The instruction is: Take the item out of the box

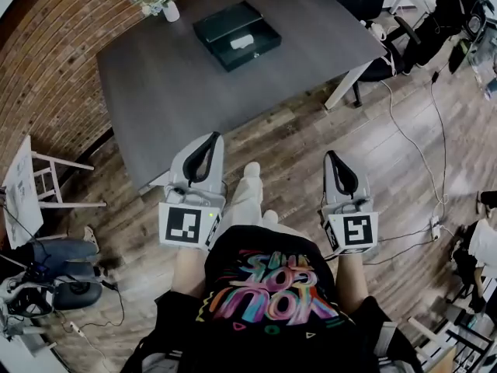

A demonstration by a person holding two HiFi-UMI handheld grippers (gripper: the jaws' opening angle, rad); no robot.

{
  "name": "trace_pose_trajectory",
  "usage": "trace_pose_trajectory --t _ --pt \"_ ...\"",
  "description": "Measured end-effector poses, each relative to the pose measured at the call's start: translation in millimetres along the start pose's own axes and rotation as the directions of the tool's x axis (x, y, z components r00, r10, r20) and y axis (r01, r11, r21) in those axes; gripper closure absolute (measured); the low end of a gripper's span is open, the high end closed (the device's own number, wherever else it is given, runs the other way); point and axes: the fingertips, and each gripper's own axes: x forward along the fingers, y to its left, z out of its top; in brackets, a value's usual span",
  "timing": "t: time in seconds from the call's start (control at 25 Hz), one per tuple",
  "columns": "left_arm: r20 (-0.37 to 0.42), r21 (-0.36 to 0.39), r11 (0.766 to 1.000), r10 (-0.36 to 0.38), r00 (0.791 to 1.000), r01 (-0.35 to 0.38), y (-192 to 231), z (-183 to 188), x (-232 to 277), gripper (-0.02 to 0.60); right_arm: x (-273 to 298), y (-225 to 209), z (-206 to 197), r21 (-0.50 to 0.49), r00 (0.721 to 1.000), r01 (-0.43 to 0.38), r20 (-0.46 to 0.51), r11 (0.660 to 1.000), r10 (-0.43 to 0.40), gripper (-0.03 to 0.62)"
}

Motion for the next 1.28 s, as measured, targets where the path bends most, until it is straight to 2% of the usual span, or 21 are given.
trace_pose_trajectory --t 0.16,0.36,0.6,0.8,1.28 --pt "0.0 -0.007 1.0 -0.006 1.0 0.006 16 -6 27 0.581 33 -6 -2 0.0 1.0 -0.007 -0.005 1.0 0.007 0.592" --pt "-0.004 -0.022 1.0 -0.006 1.0 0.006 55 -4 77 0.581 88 -22 9 0.007 1.0 0.018 0.004 1.0 -0.018 0.592" --pt "0.013 0.005 1.0 -0.027 1.0 0.027 100 4 146 0.581 165 -44 21 -0.001 1.0 0.015 0.007 1.0 -0.015 0.592" --pt "-0.005 -0.031 0.999 -0.044 0.999 0.044 126 1 184 0.581 214 -53 29 -0.001 1.0 0.016 -0.012 1.0 -0.016 0.592" --pt "-0.03 -0.082 0.99 -0.113 0.993 0.11 150 -19 224 0.581 253 -52 19 0.007 0.996 0.051 -0.074 0.999 -0.05 0.592"
